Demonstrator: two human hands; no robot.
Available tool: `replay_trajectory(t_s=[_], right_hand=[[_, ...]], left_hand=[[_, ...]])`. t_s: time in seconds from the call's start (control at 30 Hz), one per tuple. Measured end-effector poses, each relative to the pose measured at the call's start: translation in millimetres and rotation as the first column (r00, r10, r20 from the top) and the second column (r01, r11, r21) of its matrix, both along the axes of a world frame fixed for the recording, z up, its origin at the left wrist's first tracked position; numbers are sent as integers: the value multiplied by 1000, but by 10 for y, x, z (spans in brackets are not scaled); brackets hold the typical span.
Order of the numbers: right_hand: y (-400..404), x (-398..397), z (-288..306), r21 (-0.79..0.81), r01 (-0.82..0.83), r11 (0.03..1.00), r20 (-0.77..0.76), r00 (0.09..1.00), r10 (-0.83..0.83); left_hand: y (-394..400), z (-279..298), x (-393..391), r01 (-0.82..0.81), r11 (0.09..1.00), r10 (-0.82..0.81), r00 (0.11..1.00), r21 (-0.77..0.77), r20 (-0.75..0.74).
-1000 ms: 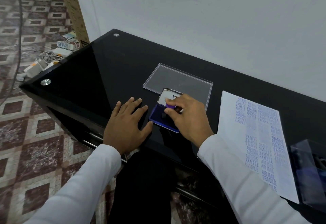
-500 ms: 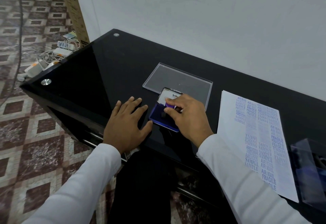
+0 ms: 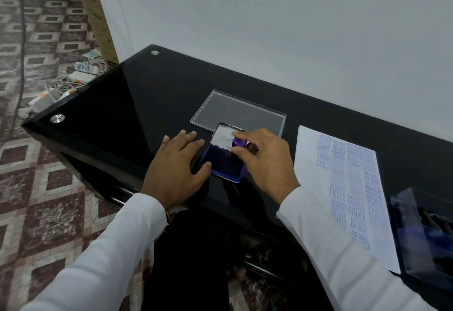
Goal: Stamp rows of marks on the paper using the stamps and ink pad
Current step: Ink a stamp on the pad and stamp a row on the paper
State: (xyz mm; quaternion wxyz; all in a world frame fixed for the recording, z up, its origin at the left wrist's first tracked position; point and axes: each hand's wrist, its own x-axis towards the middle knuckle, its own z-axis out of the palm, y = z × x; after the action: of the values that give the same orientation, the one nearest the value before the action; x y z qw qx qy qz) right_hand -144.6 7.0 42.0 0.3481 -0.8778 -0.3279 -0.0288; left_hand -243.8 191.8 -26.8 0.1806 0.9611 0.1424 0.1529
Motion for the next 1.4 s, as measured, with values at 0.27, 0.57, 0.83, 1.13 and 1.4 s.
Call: replay_trajectory(t_s=[0.27,0.57,0.83,1.13,1.4], right_hand=[[-537,26,30,83,102,991,-4,995,-102],[-1221,230,1,110,280,954,-44,960,-276],[-1630,497,-30,80,376,923,-42,927,-374],[-1717,744,-101,43,381,924,-32,925,-380],[-1689,775,-135,18,359,933,4,933,-359]], left_hand=[[-541,122,303,112,994,-111,993,-18,33],[-1112,160,759,259,965,-258,966,-46,33],[-1513,76,1119,353,933,-350,936,-75,48],[-1679,-29,1436,390,919,-389,921,-60,21],[-1674,-149,1501,400,915,-400,916,48,-19]])
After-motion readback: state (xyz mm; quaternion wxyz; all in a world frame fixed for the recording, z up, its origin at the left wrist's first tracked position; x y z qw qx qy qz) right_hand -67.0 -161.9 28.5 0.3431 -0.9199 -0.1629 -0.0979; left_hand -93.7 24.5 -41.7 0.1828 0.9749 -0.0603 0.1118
